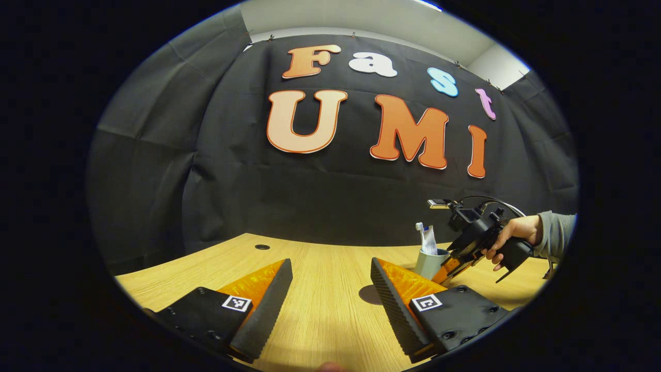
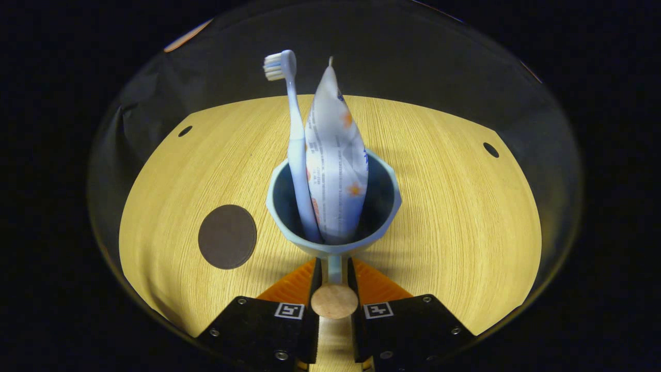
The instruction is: Put the toothbrush and toothpaste on the desktop into the cup, then pick up the cup and place it on the coaster on the desktop.
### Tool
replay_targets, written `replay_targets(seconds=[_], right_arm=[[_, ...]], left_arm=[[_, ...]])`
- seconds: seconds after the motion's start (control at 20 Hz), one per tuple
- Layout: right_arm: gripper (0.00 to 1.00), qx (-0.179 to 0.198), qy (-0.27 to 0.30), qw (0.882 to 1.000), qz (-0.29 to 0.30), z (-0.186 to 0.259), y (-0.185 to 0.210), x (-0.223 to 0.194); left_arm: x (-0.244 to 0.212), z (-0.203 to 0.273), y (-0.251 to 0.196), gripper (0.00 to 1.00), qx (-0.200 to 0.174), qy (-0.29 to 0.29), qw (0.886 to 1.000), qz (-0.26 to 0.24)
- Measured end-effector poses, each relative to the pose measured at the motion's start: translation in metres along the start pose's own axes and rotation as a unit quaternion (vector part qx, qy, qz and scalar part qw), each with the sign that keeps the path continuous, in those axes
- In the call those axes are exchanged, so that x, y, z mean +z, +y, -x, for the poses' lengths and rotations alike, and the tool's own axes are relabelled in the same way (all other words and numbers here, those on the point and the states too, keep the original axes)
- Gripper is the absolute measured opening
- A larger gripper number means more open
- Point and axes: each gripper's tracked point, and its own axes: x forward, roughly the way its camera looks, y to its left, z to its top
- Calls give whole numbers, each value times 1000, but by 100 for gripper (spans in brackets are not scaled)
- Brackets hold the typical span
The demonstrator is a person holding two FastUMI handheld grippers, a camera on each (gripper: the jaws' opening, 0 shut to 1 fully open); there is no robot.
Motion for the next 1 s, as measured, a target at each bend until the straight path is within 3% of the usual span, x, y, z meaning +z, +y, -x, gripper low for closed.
replay_targets(seconds=[0.25, 1.0], right_arm=[[23, 0, -18, 1000, 9, -1, -2, 2], [23, 43, -64, 997, 29, -7, -5, 11]], left_arm=[[-1, 2, 2, 98, 3, 5, 1000, -2], [1, 4, -14, 97, -5, 11, 1000, -18]])
